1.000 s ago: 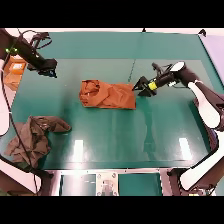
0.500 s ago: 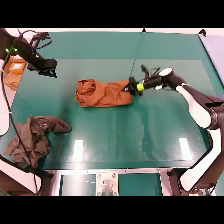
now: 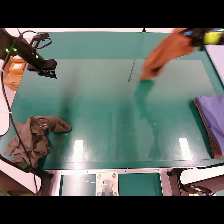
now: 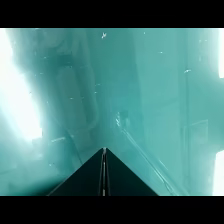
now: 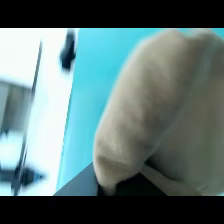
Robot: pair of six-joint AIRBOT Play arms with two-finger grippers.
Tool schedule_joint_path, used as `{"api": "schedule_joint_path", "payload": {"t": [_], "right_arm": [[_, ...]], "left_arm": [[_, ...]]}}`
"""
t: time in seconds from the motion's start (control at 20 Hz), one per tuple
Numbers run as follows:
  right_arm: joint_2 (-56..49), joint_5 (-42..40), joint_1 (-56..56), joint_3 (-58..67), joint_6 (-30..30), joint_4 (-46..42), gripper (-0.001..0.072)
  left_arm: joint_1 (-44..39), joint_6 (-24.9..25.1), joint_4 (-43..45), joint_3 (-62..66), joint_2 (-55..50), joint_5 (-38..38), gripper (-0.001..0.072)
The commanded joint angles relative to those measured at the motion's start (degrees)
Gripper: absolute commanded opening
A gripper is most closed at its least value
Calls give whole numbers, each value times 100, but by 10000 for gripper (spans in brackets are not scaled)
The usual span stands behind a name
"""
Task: Fold the shirts.
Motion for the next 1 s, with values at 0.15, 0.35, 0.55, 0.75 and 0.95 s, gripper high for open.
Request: {"api": "schedule_joint_path", "payload": {"t": [0.15,0.35,0.55,0.75,0.95], "right_arm": [[219,979,-2741,256,673,-1475,19],[243,1991,-3814,184,678,-2983,19],[385,2865,-4037,-136,1029,-4863,19],[789,2861,-4000,-1141,1270,-5569,19],[807,2855,-3969,-2391,1287,-6365,129]], "left_arm": [[-11,-107,-28,0,4,-26,28],[-11,-131,-195,0,4,-24,27],[-11,-212,-269,0,4,-22,27],[-11,-197,-302,0,4,-87,27],[-11,-195,-302,0,4,-101,27]]}}
